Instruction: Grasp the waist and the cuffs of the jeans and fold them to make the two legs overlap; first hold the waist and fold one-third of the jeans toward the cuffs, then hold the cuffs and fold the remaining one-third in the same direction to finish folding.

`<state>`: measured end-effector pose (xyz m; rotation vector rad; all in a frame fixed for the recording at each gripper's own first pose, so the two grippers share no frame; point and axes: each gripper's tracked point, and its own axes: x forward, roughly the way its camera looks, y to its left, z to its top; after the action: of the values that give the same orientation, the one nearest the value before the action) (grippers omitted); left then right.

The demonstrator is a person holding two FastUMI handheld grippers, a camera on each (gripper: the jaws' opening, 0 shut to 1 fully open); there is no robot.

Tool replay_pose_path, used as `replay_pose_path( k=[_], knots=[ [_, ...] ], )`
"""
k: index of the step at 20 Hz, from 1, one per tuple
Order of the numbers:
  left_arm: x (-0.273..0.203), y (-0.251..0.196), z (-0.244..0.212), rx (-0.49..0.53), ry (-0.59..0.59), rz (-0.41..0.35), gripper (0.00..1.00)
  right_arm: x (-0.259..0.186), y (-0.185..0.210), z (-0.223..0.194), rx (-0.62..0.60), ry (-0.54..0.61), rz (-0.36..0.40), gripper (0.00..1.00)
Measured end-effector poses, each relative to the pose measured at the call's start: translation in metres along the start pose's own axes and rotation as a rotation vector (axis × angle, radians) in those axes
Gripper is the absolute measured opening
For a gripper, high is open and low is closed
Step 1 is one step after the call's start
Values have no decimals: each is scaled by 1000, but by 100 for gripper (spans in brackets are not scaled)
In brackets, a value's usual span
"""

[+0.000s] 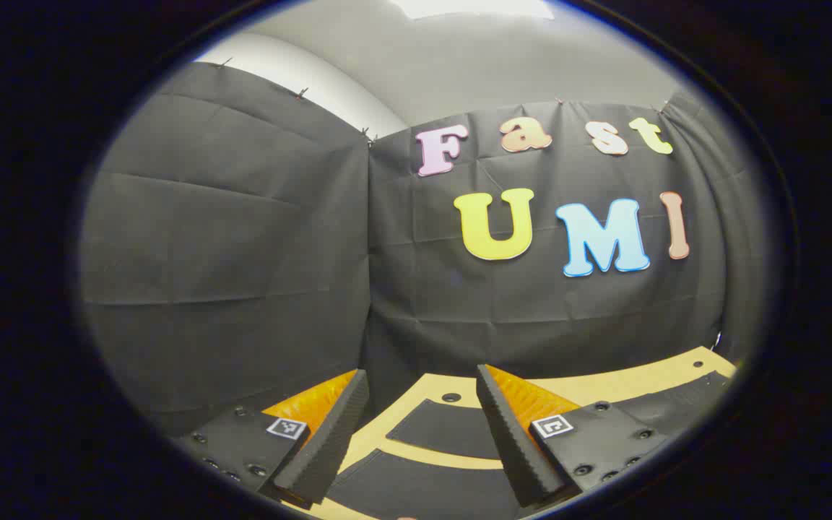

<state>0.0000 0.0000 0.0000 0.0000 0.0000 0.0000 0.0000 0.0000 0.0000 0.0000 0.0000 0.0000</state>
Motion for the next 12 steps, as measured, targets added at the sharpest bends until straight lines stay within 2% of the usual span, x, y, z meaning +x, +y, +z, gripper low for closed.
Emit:
replay_pose_path(
  k=[6,12],
  knots=[
    [2,-9,-6,-2,12,-8,97,9,4,-3,11,6,14,95],
    [-1,-6,-3,-3,-5,16,97,15,4,2,33,-12,20,94]
  ],
)
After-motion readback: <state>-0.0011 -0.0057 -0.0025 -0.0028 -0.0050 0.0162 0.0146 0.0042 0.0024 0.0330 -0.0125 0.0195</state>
